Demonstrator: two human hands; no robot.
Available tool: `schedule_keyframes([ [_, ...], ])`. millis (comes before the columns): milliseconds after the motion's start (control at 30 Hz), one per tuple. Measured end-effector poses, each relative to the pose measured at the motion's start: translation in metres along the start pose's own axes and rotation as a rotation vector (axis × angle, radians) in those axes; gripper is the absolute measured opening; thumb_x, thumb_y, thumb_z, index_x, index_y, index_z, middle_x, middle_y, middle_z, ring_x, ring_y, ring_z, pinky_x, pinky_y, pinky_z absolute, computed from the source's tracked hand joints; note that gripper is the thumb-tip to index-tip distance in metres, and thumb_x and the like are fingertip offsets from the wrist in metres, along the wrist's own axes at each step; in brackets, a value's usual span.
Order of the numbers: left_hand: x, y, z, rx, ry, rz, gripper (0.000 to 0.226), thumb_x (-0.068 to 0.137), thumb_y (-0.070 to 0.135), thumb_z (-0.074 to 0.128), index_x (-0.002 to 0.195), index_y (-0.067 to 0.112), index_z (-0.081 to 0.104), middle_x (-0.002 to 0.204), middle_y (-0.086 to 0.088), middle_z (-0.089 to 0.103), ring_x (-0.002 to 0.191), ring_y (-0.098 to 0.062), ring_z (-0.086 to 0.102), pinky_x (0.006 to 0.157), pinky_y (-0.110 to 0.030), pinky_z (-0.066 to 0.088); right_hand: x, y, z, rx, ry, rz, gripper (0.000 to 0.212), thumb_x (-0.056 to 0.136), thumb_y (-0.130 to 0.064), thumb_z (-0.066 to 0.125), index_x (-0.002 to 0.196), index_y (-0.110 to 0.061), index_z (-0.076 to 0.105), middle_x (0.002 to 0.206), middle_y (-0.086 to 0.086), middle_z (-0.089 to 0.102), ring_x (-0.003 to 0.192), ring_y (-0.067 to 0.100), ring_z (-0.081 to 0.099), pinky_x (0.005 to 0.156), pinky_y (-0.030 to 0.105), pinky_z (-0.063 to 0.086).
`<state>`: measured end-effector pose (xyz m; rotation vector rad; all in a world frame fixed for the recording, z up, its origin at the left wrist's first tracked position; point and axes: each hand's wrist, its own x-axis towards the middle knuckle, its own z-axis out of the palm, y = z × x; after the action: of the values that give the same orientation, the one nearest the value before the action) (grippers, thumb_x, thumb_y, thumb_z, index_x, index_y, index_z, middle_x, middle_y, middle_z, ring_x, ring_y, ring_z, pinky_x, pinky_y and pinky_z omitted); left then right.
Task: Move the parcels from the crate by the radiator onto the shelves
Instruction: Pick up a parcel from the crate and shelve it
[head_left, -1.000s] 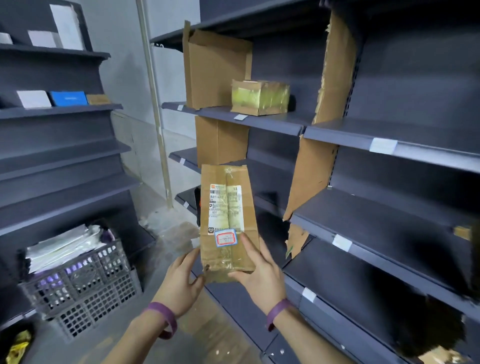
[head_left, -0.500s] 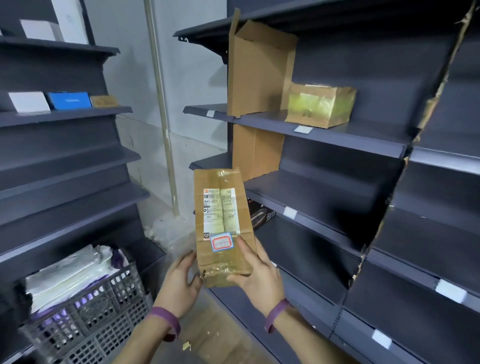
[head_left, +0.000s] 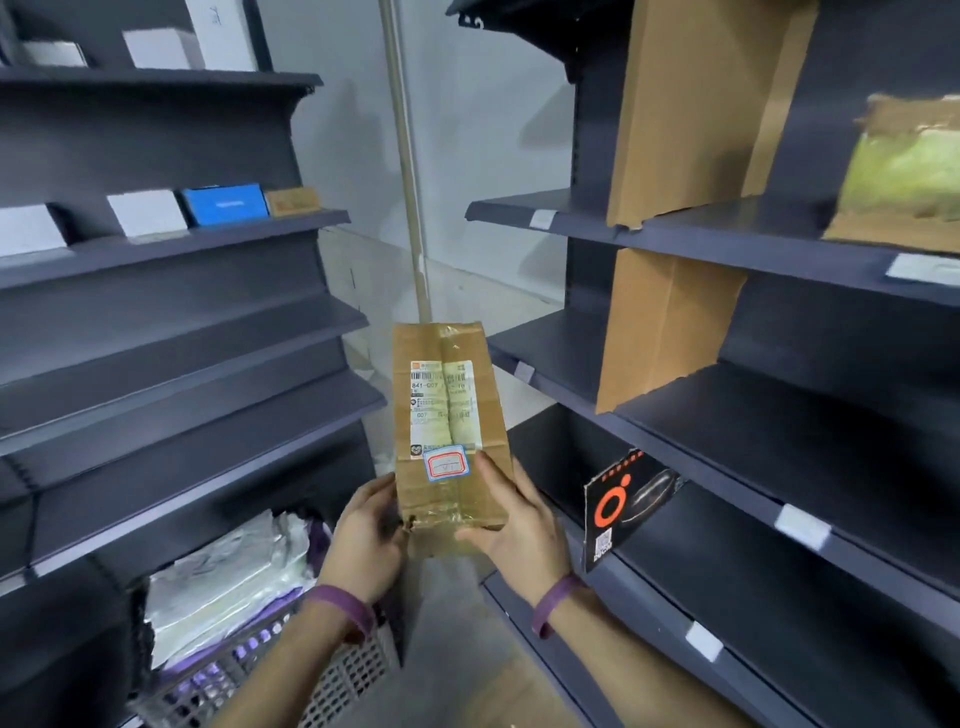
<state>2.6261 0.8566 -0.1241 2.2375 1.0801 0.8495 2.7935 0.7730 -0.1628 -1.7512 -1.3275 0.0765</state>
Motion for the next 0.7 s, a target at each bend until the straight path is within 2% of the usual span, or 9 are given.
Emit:
schedule_keyframes([
  [133, 0.046, -0.019, -0.001, -0.015, 0.11, -0.023, 0.044, 0.078, -0.008, 0.063, 0.118, 0.011, 0.066, 0.119, 0.006, 0.056, 0.113, -0.016, 0.055, 0.098, -0.022, 0.038, 0.052, 0.006, 0.023, -0.013, -0.02, -0.031, 0.096, 0.069, -0.045, 0.08, 0.138, -0.063, 0.015, 0.155, -0.029, 0.015, 0.125, 0.008, 0.05, 0.093, 0.028, 0.05],
  [333, 0.114, -0.045, 0.005, -0.04, 0.189, -0.044, 0.045, 0.078, -0.014, 0.054, 0.112, 0.011, 0.071, 0.125, -0.002, 0.061, 0.114, -0.019, 0.057, 0.097, -0.026, 0.043, 0.107, 0.021, 0.048, -0.062, -0.026, -0.024, 0.097, 0.069, -0.048, 0.078, 0.14, -0.062, 0.013, 0.157, -0.025, 0.012, 0.122, 0.014, 0.054, 0.094, 0.031, 0.051],
  [467, 0.154, -0.06, 0.016, -0.061, 0.165, -0.035, 0.042, 0.078, -0.016, 0.05, 0.106, 0.006, 0.073, 0.126, -0.006, 0.061, 0.116, -0.023, 0.056, 0.097, -0.024, 0.039, 0.131, 0.034, 0.06, -0.058, 0.004, 0.033, 0.1, 0.067, -0.046, 0.081, 0.137, -0.066, 0.012, 0.154, -0.033, 0.011, 0.119, 0.014, 0.056, 0.096, 0.031, 0.05],
  [633, 0.22, -0.078, 0.035, -0.135, 0.085, 0.02, 0.047, 0.078, -0.02, 0.044, 0.104, 0.005, 0.073, 0.129, -0.003, 0.059, 0.121, -0.02, 0.051, 0.103, -0.02, 0.035, 0.172, 0.047, 0.068, -0.114, 0.062, 0.135, 0.097, 0.065, -0.051, 0.078, 0.13, -0.076, 0.01, 0.146, -0.046, 0.01, 0.116, 0.012, 0.059, 0.096, 0.034, 0.051],
  [700, 0.247, -0.084, 0.043, -0.185, 0.055, 0.046, 0.049, 0.078, -0.02, 0.042, 0.106, 0.006, 0.073, 0.128, -0.003, 0.059, 0.119, -0.017, 0.051, 0.101, -0.015, 0.033, 0.191, 0.049, 0.073, -0.161, 0.116, 0.152, 0.096, 0.063, -0.051, 0.076, 0.133, -0.073, 0.013, 0.146, -0.041, 0.019, 0.112, 0.012, 0.061, 0.092, 0.033, 0.053],
])
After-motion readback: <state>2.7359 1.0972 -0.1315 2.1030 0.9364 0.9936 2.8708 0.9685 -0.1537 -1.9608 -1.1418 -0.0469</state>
